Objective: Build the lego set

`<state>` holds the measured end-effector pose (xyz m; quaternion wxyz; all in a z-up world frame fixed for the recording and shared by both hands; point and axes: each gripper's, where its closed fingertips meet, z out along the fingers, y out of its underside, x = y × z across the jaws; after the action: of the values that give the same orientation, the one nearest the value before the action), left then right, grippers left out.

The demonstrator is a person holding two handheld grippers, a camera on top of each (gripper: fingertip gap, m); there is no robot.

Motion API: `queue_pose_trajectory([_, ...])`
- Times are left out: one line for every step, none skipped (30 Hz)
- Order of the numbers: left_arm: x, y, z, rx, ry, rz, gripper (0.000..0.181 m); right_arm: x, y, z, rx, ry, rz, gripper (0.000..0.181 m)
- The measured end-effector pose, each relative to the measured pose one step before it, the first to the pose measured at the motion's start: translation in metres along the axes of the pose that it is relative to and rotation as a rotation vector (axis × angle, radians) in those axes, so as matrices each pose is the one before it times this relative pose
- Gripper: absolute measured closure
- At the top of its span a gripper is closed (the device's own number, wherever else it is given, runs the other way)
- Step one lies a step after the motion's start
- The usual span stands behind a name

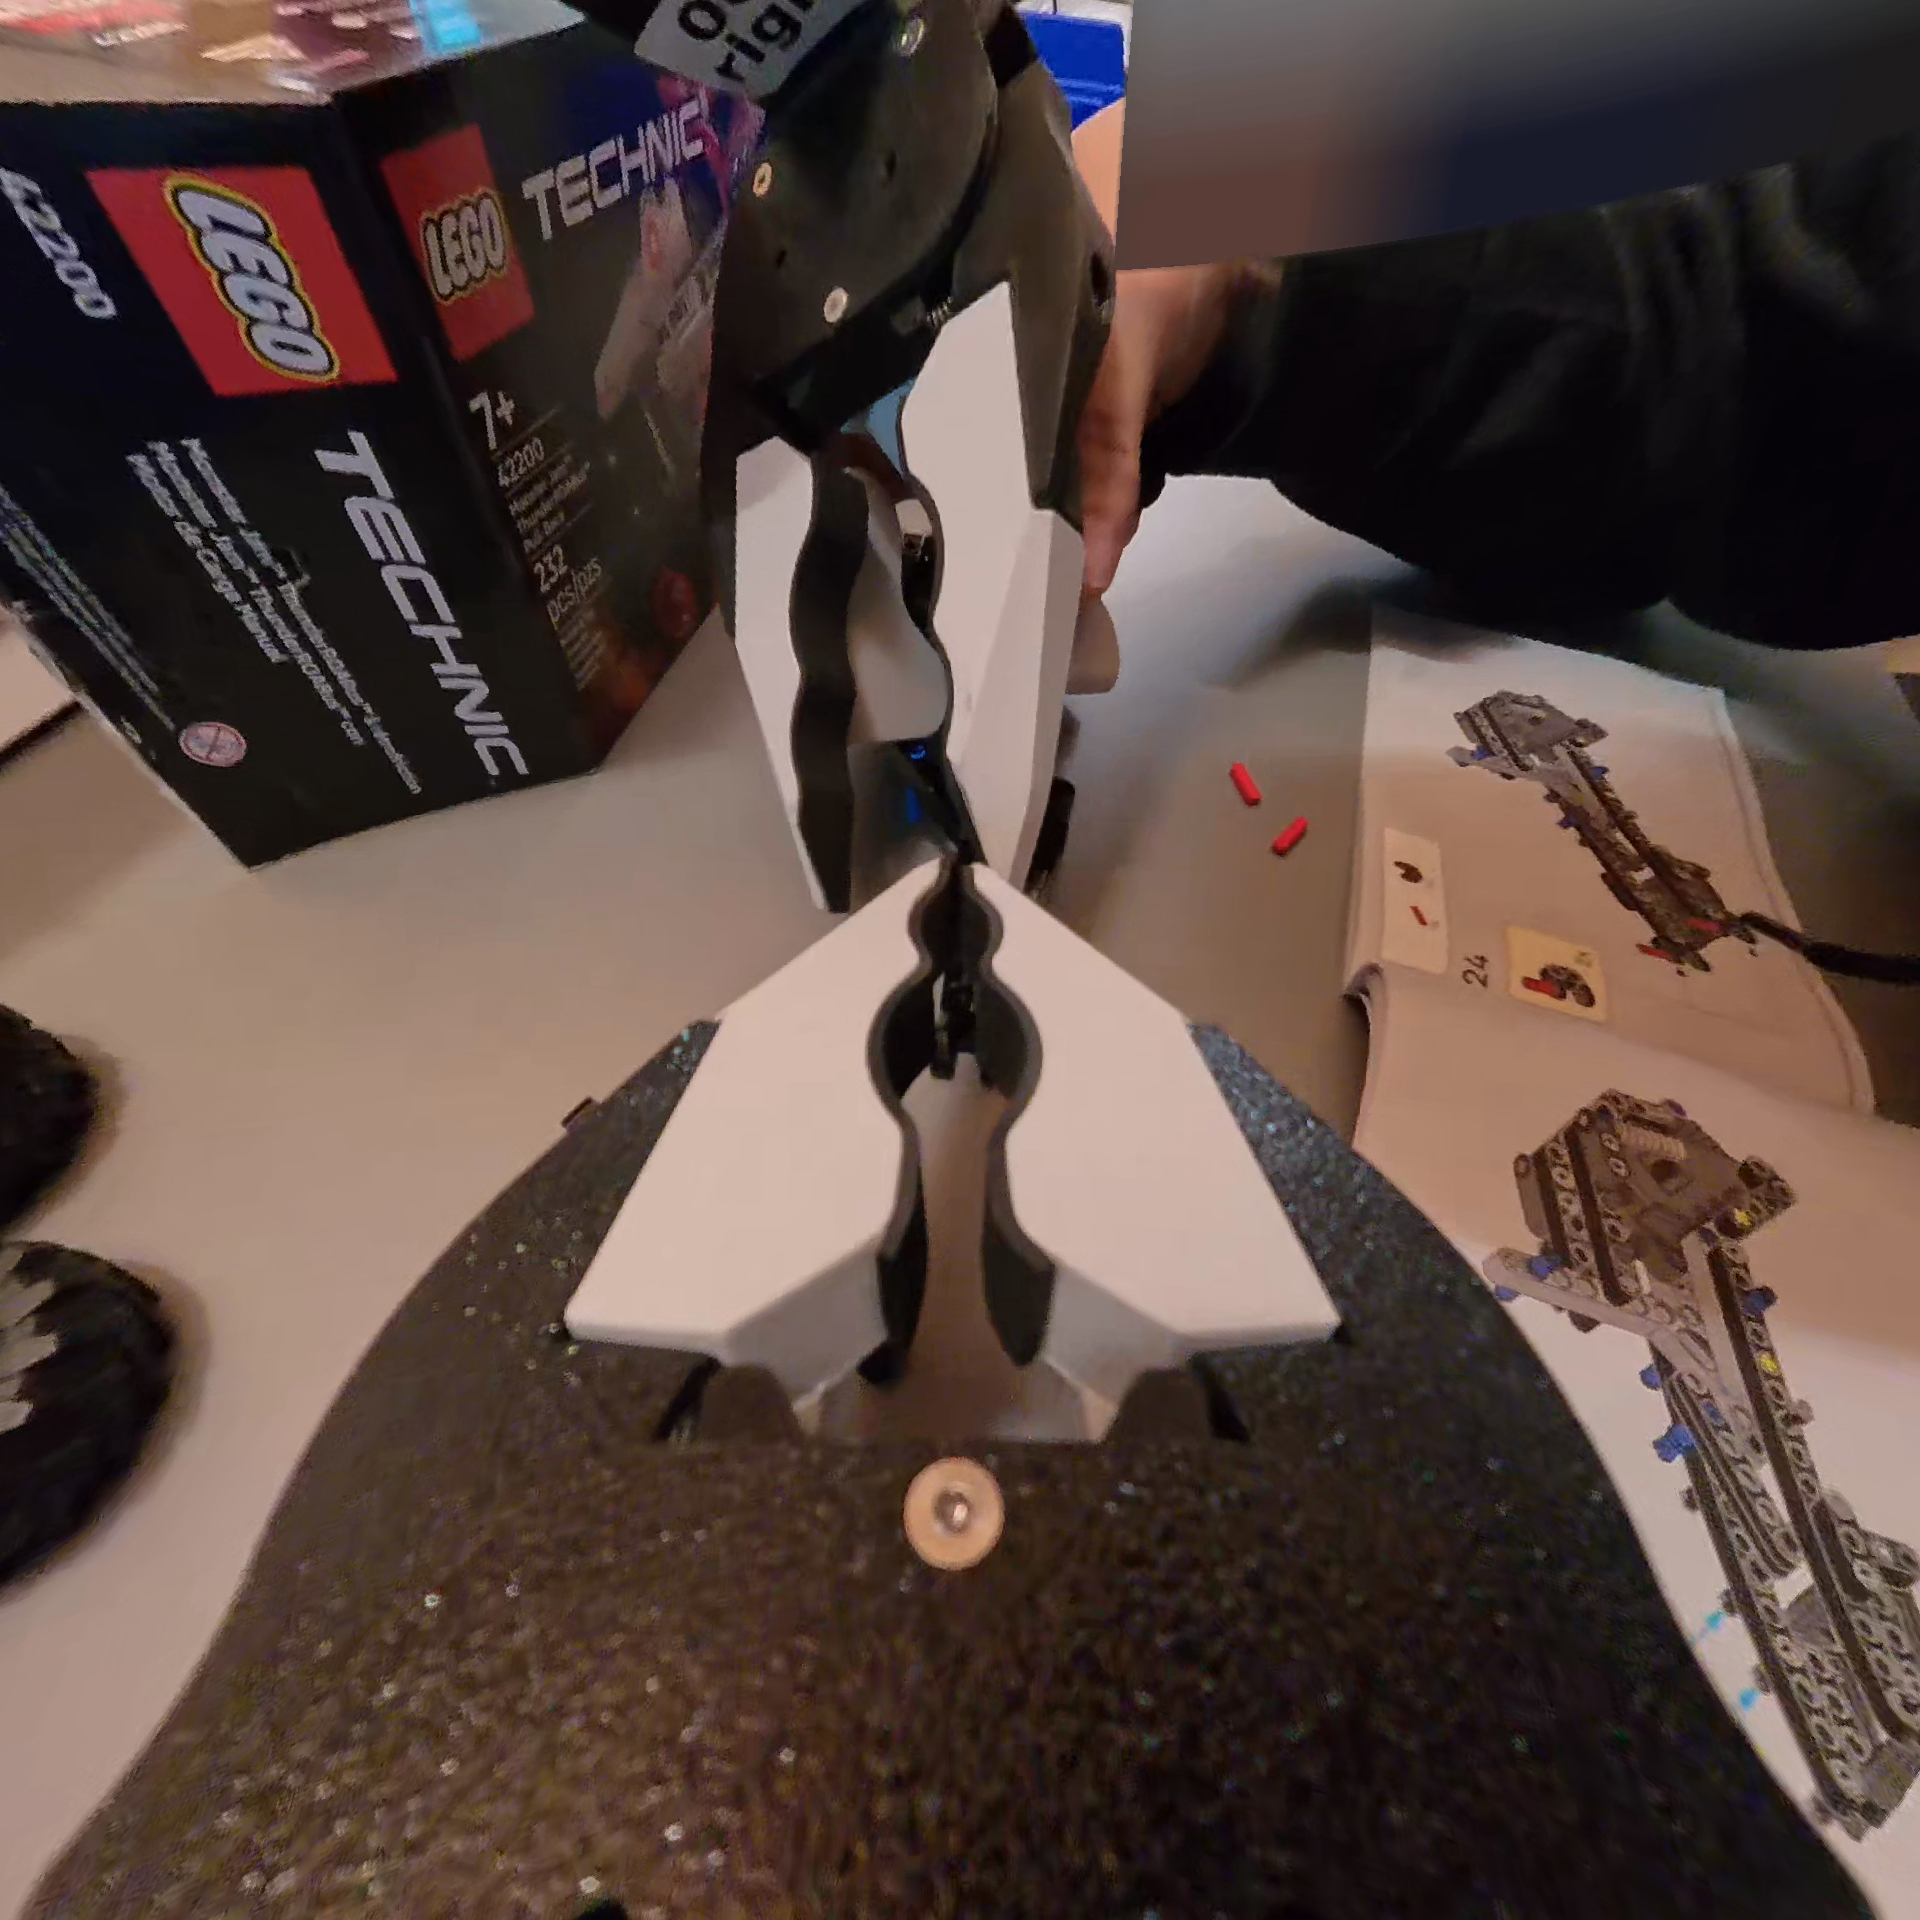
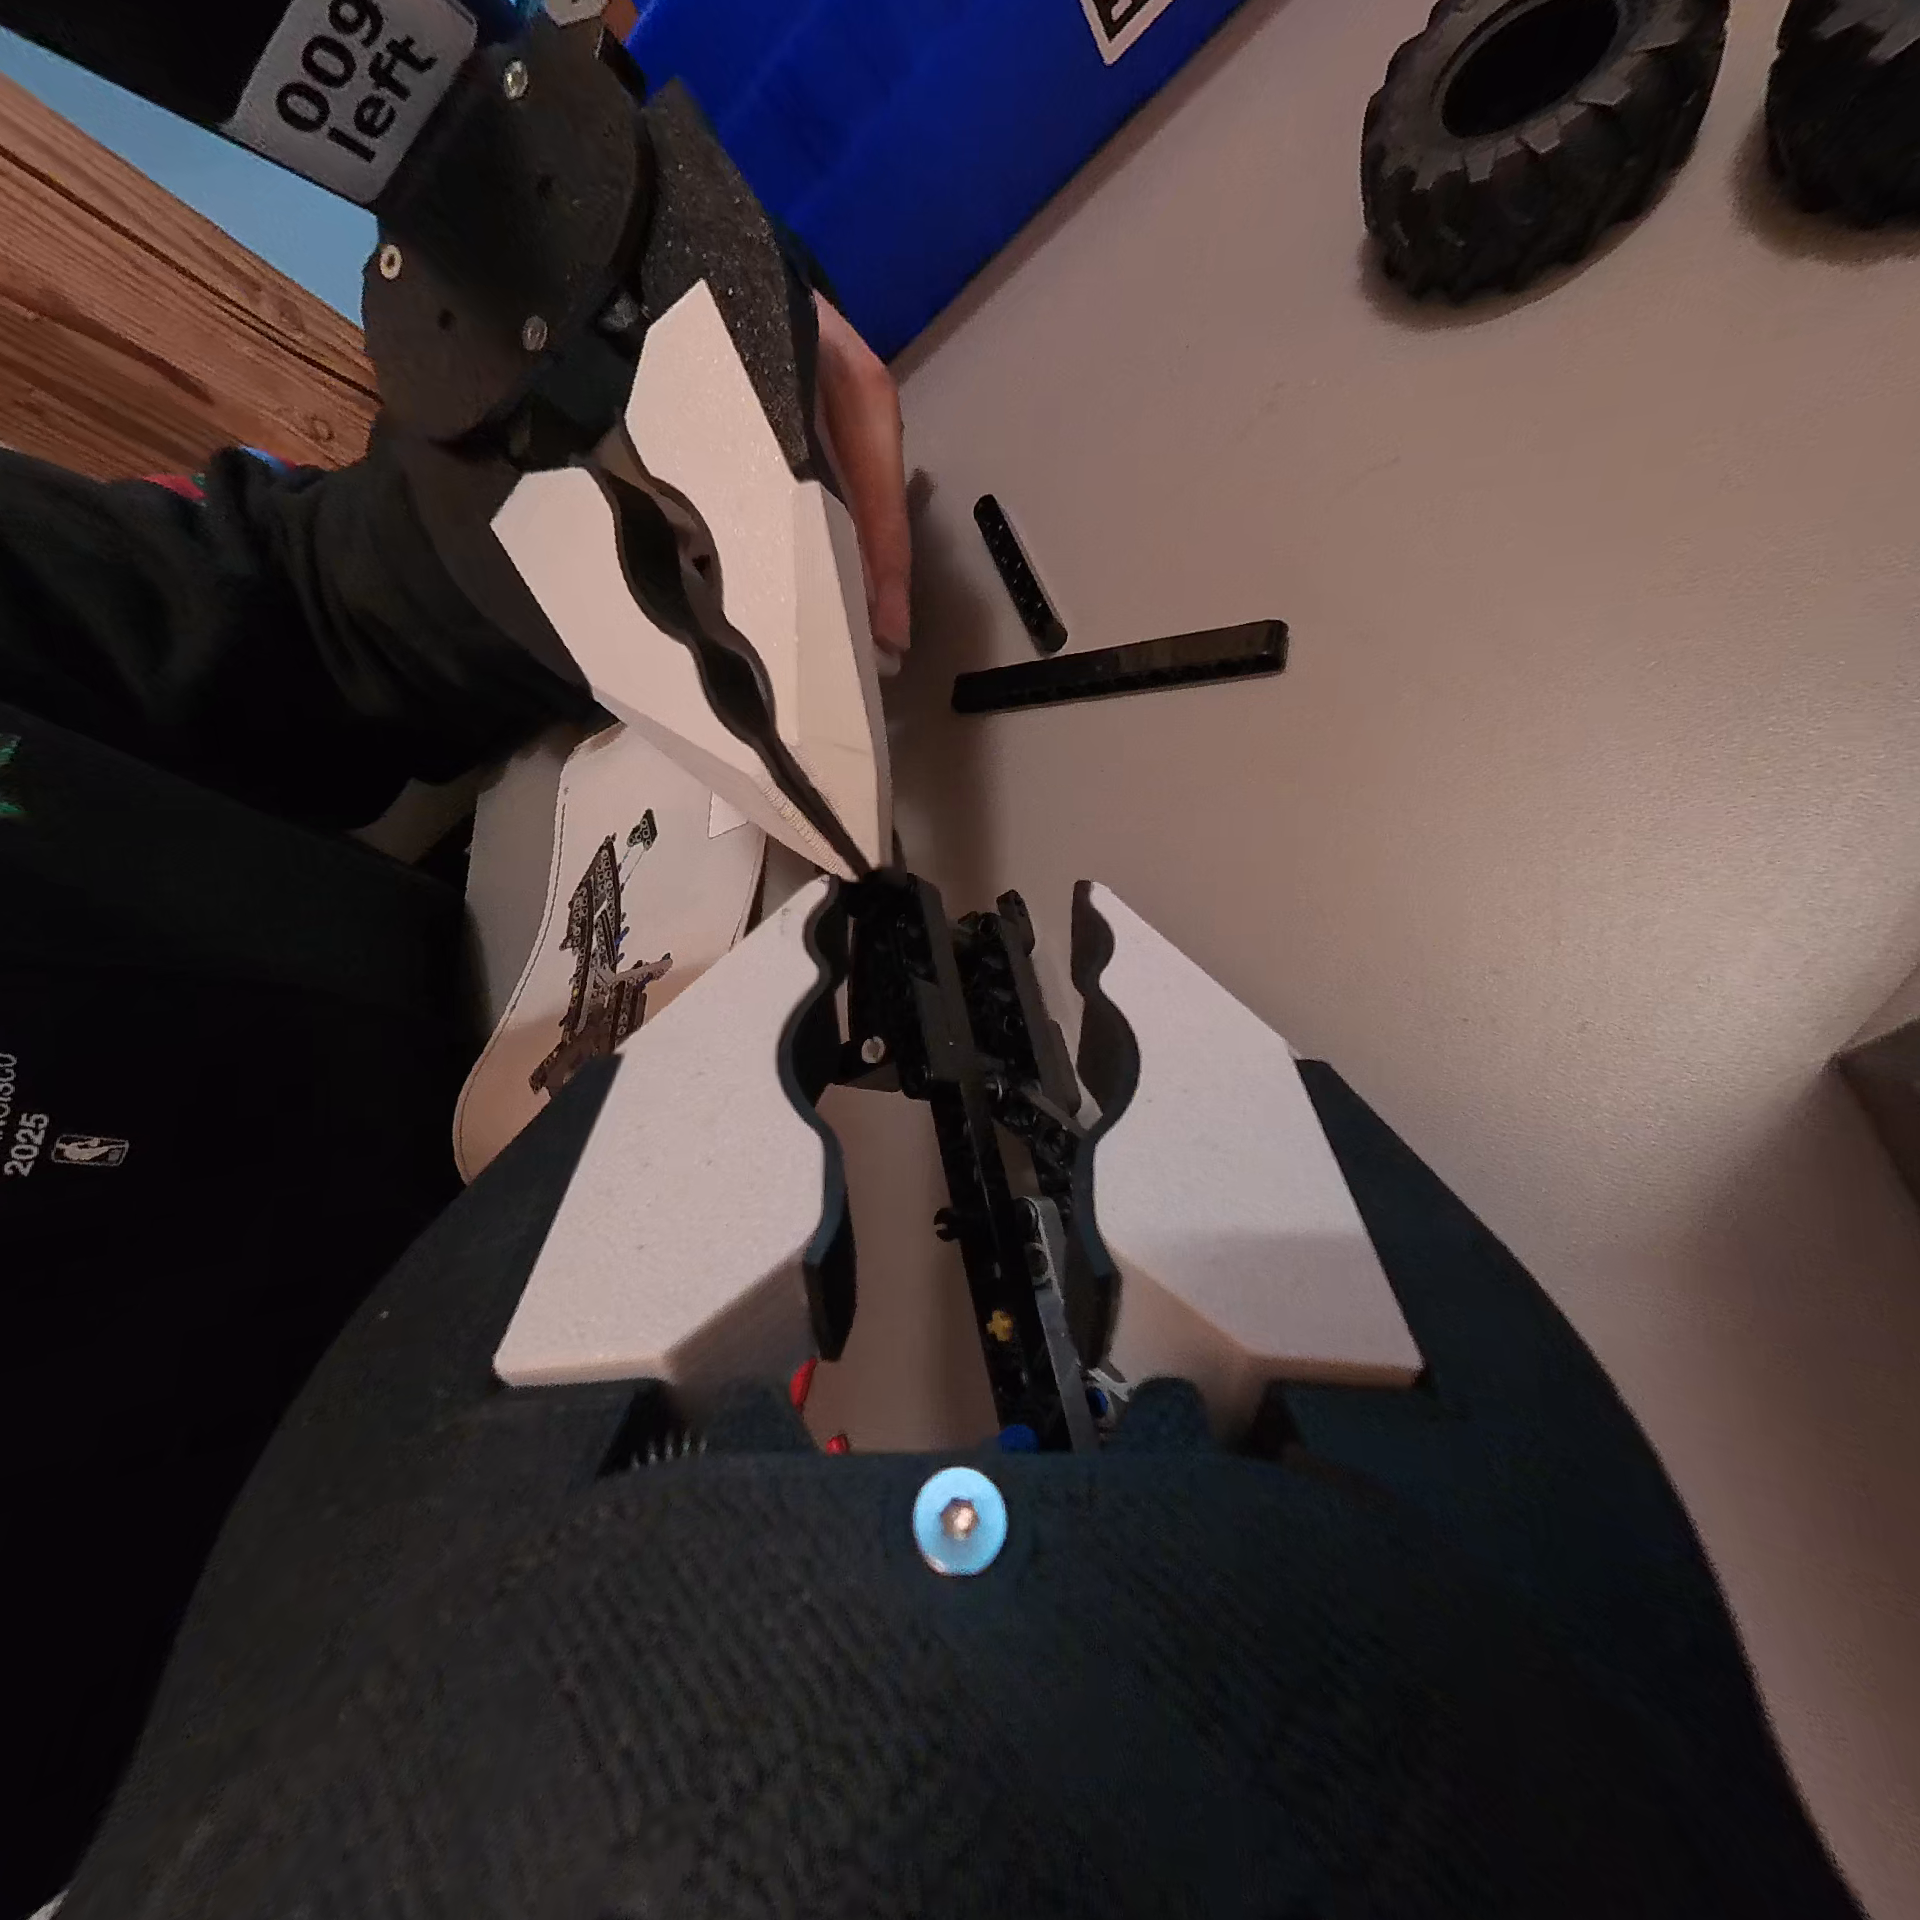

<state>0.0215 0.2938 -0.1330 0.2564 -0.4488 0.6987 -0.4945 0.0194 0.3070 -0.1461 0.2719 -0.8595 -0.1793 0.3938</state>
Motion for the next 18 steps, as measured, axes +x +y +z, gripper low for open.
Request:
queue_pose_trajectory([-0.00015,0.00033,0.00044,0.0027,0.0036,-0.0141,0.181,-0.00031,0.00022,0.00037,-0.003,0.0017,-0.0042,0.141])
queue_pose_trajectory([-0.00006,0.00033,0.00023,0.0055,0.0028,-0.0135,0.181,0.00056,-0.00013,-0.00003,0.0018,0.0062,-0.0053,0.141])
queue_pose_trajectory([0.00004,0.00047,0.00017,0.0043,-0.0039,-0.0027,0.181,-0.00043,0.0006,0.00025,-0.0028,-0.0023,0.0021,0.141])
queue_pose_trajectory([0.00024,0.00029,0.00003,0.0003,-0.01,0.0043,0.181,-0.00012,-0.00007,0.00018,0.0003,0.0009,0.0017,0.142])
queue_pose_trajectory([0.00022,0.00037,-0.00005,-0.0061,-0.0102,0.0021,0.181,-0.00031,0.00016,0.00019,-0.0001,0.0021,-0.0064,0.142])
queue_pose_trajectory([-0.00005,0.00015,-0.00001,-0.0069,-0.008,0.0041,0.181,-0.00019,0.00007,0.00002,0.0001,0.0018,-0.0026,0.142])
queue_pose_trajectory([-0.00029,0.00013,-0.00003,-0.0033,-0.0021,-0.0035,0.181,-0.00002,-0.00006,0.00001,0.0006,0.0018,-0.0035,0.142])
queue_pose_trajectory([-0.00017,0.00006,0.00005,0.0007,0.0063,-0.0198,0.181,0.0001,-0.00019,0.00002,0.0015,0.0013,-0.0003,0.142])
queue_pose_trajectory([-0.00003,-0.00018,0.00002,0.005,0.0092,-0.0198,0.181,-0.0003,-0.00003,0.00008,0.0001,-0.0022,-0.0011,0.143])
queue_pose_trajectory([-0.00003,-0.00059,0.00013,0.012,0.0034,0.0003,0.181,-0.00058,-0.0002,0.00001,0.001,-0.0038,-0.0026,0.144])
queue_pose_trajectory([0.0001,-0.00096,-0.00014,0.0136,-0.0031,0.0107,0.181,0.00034,-0.00017,-0.00021,-0.0002,-0.001,0.0016,0.144])
queue_pose_trajectory([0.0004,-0.0012,-0.00037,0.0101,-0.0034,0.0019,0.181,0.00137,0.0,-0.00041,0.0013,0.0013,0.0124,0.141])
queue_pose_trajectory([0.00032,-0.00215,-0.00073,0.0155,-0.0015,-0.0075,0.181,-0.00003,-0.00011,-0.00061,0.0015,-0.011,0.0089,0.141])
queue_pose_trajectory([-0.00005,-0.00281,-0.00099,0.0204,-0.0027,-0.0084,0.181,-0.00154,-0.00026,-0.00124,0.0067,-0.0181,-0.0067,0.14])
queue_pose_trajectory([0.00022,-0.00158,-0.00088,0.0121,-0.0024,-0.0004,0.181,-0.0016,-0.00006,-0.00156,0.0079,-0.0146,-0.0149,0.138])
queue_pose_trajectory([-0.00006,-0.0008,-0.00084,0.0065,-0.0045,0.0042,0.181,0.00165,-0.00119,-0.00212,0.0134,0.0077,-0.008,0.133])
queue_pose_trajectory([-0.00038,-0.00112,-0.00108,0.0092,-0.0079,0.0064,0.181,0.00441,-0.00183,-0.00222,0.0142,0.0285,-0.0039,0.129])
queue_pose_trajectory([0.00097,0.00029,-0.00066,-0.0016,0.0001,0.0106,0.181,0.00518,-0.00066,-0.00187,0.0053,0.0368,-0.0046,0.124])
